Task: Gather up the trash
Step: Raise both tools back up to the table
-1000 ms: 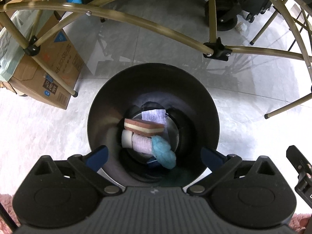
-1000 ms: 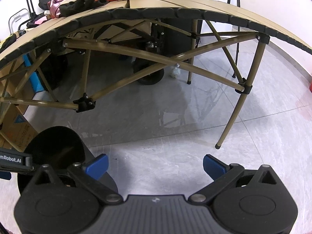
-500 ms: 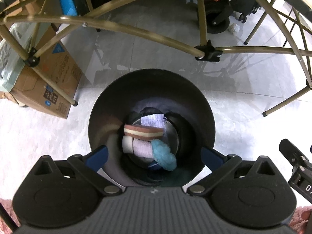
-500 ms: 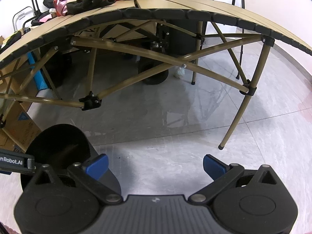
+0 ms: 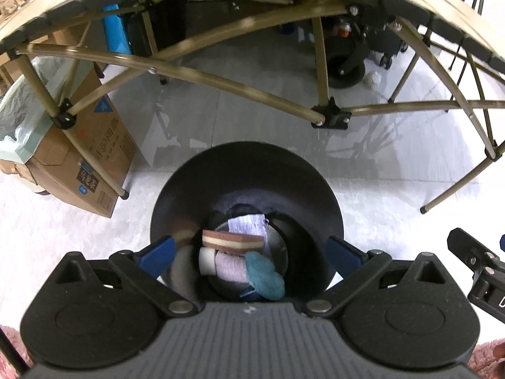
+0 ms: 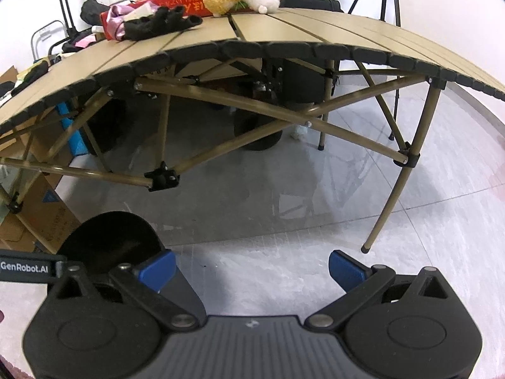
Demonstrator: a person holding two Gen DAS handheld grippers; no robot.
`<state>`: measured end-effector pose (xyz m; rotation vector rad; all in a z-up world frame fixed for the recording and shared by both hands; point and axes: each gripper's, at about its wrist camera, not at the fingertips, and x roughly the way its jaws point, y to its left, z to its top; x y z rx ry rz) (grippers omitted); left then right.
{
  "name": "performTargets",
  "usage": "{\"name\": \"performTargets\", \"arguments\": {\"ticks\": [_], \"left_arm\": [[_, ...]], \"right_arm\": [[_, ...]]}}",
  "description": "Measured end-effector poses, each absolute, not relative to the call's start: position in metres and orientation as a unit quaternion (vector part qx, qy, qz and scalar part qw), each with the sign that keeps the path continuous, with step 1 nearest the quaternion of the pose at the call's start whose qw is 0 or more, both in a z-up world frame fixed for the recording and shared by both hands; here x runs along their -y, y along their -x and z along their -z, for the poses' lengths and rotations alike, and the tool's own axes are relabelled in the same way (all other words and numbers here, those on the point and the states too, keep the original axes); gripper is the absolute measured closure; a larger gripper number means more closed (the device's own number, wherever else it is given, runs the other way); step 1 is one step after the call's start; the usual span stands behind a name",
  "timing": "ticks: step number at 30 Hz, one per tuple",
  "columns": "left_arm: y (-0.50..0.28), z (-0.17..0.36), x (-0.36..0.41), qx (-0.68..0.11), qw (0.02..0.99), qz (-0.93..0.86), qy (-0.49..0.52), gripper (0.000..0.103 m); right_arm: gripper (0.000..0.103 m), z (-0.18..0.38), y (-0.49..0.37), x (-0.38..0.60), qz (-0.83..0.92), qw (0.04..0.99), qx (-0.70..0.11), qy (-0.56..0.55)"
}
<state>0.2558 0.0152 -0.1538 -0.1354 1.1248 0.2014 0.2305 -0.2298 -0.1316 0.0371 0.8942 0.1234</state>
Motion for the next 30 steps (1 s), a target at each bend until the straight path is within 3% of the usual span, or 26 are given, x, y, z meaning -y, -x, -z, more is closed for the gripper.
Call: {"name": "performTargets", "arguments": {"ticks": [30], "left_arm": [[-0.184,0.098,-0.039,-0.361,0.926,-0.094,0.053,0.0]], "right_arm": [[0.0,0.062,-0.164,0.233,-0.199,0.948,-0.237,-0.068]]}}
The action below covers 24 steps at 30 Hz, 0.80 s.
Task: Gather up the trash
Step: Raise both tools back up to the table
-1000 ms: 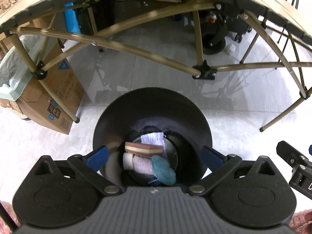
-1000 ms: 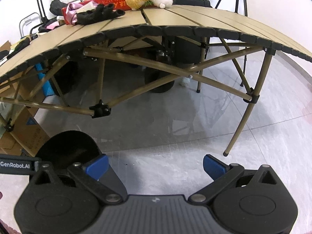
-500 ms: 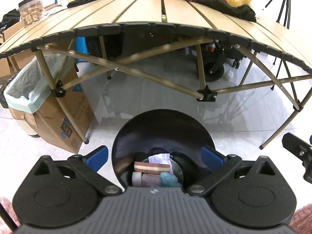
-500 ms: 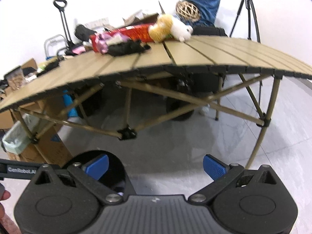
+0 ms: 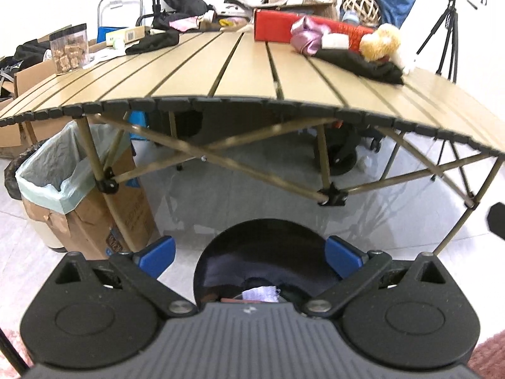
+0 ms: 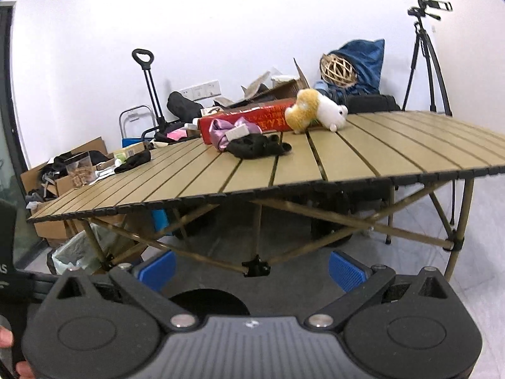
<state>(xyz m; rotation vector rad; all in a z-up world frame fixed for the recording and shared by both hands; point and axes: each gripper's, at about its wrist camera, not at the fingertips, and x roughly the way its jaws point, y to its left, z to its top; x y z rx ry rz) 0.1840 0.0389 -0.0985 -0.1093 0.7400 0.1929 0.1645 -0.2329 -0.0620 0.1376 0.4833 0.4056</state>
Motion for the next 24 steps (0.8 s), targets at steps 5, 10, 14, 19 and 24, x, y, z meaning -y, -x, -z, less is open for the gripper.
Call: {"name": "performTargets", "arguments": {"ticks": [5,10,14,19,24], "left_arm": [[-0.176,0.08,-0.038,-0.333,0.938,-0.072,0.06,0.0],[-0.177,0.056,-0.036,-0.291,0.952,-0.064,0.063,0.0],[-0.186,0.04,-0.037,-0.27,0.959,-0.063,0.062,0.0],[-0.204,0.023,-0.045,-0.245,0.965,-0.067,0.072,0.0],[-0.224,0.012,-0.052,-0.226,0.968,-0.073,0.084,0.0]], "right_arm": [[0.0,0.048,-0.156,0.234,-0.207,0.953,-0.21,-0.072],[0.0,0.027,-0.169,0.239,-0.209,0.958,-0.181,-0.079],[0.0,0.019,-0.184,0.238,-0.209,0.958,-0.176,-0.081],[0.0,0.009,-0.202,0.227,-0.212,0.962,-0.161,-0.068],[0.0,-0.004,-0.227,0.213,-0.208,0.966,-0.139,-0.06]]}}
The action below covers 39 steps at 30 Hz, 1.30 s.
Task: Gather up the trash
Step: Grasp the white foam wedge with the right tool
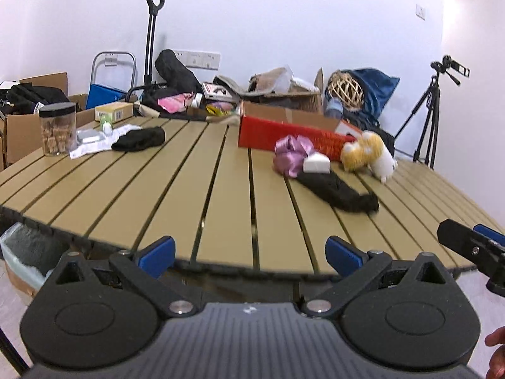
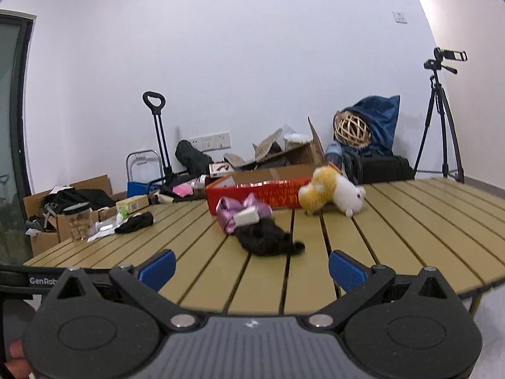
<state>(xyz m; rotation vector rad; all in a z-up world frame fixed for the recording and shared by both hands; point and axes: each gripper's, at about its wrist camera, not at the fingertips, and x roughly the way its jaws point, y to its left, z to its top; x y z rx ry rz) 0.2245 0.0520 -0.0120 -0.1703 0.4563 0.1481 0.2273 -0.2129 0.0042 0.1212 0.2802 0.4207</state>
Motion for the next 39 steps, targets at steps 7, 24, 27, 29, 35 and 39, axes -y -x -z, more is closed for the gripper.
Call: {"name": "performTargets", "arguments": {"ticks": [7,24,27,29,35,39], "left_arm": [[-0.256,-0.002,-0.068,-0.211,0.969,-0.085,0.101,0.0],[-0.329,-0.015,-0.113,-0.225,0.962,-0.109,0.112,0.0],[-0.34,-0.01,-0.121,-0.232,0.958,-0.121,0.115,0.0],[-0.345,-0.005,-0.127,-0.24,0.955,-0.127,0.122,0.0],[-0.347,0.001,-0.141,-0.246,0.951,-0.142,0.122,0.0],[-0.345,0.003,-0.154,-0.245,0.949,-0.148,0.131,0.0]], "right_arm": [[0.0,-0.015,-0.262,0.186,-0.208,0.969,-0.128,-0.037],[0.0,-0.02,-0.344,0.136,-0.192,0.971,-0.138,-0.041],[0.0,-0.018,-0.357,0.126,-0.191,0.97,-0.147,-0.034],[0.0,-0.016,-0.366,0.12,-0.189,0.969,-0.155,-0.031],[0.0,-0.005,-0.395,0.097,-0.178,0.966,-0.19,-0.01],[0.002,-0.002,-0.412,0.084,-0.168,0.964,-0.206,0.012]]}}
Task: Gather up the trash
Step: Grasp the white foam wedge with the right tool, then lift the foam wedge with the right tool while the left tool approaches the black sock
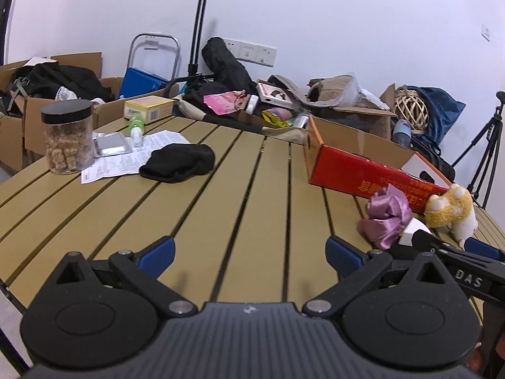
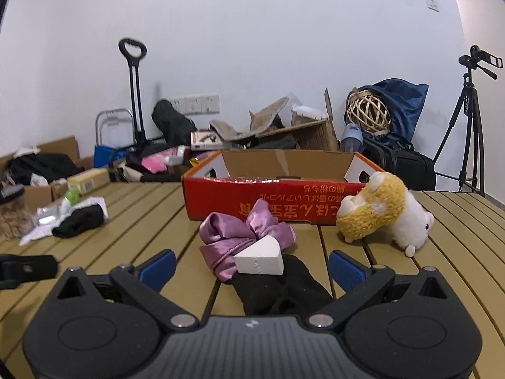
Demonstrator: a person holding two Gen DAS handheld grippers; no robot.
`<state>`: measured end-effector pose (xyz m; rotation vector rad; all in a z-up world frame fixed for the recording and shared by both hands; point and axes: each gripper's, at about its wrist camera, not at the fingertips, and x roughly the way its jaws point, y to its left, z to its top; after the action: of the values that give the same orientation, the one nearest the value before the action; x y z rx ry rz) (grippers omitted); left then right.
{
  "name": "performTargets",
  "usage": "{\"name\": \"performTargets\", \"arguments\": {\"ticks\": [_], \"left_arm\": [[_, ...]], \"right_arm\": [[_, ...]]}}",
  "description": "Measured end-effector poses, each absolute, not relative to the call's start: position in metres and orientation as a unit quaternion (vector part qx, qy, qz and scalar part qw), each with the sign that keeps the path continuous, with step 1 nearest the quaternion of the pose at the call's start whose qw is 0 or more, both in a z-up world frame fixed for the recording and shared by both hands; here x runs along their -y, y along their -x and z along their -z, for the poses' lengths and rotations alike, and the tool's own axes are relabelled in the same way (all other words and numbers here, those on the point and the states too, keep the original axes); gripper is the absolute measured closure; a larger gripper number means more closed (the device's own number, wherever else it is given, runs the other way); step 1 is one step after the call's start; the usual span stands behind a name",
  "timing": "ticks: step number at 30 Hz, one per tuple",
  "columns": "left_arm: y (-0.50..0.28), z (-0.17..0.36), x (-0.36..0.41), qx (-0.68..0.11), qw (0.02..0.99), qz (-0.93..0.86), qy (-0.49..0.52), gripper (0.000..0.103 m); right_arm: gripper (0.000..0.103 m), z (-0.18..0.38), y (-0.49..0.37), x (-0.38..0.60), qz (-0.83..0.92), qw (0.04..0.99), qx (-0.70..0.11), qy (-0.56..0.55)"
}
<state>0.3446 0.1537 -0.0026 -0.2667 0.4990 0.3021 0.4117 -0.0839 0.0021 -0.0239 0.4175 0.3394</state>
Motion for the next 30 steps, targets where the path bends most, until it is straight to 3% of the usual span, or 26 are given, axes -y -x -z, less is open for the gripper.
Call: {"name": "performTargets", "arguments": {"ticks": [8,13,18,30], "left_arm": [[-0.352,0.009,-0.172,-0.257,0.94,-0.154,0.164,0.0],[-0.355,0.01,-0.168,-0.26,0.94,-0.145,0.165,0.0],[-0.356,0.011,-0.163,-0.262,0.942,-0.14,0.159,0.0],[-0.352,0.006,-0.161,-0.26,0.943,-0.129,0.163,0.0]], "right_arm": [[0.028,0.003,-0.441,0.064,-0.147,0.958,-0.237,0.067],[0.034,0.006,-0.459,0.056,-0.152,0.949,-0.266,0.079],[0.065,0.011,-0.469,0.053,-0.149,0.943,-0.288,0.076],[0.07,0.001,-0.452,0.08,-0.137,0.953,-0.269,0.021]]}}
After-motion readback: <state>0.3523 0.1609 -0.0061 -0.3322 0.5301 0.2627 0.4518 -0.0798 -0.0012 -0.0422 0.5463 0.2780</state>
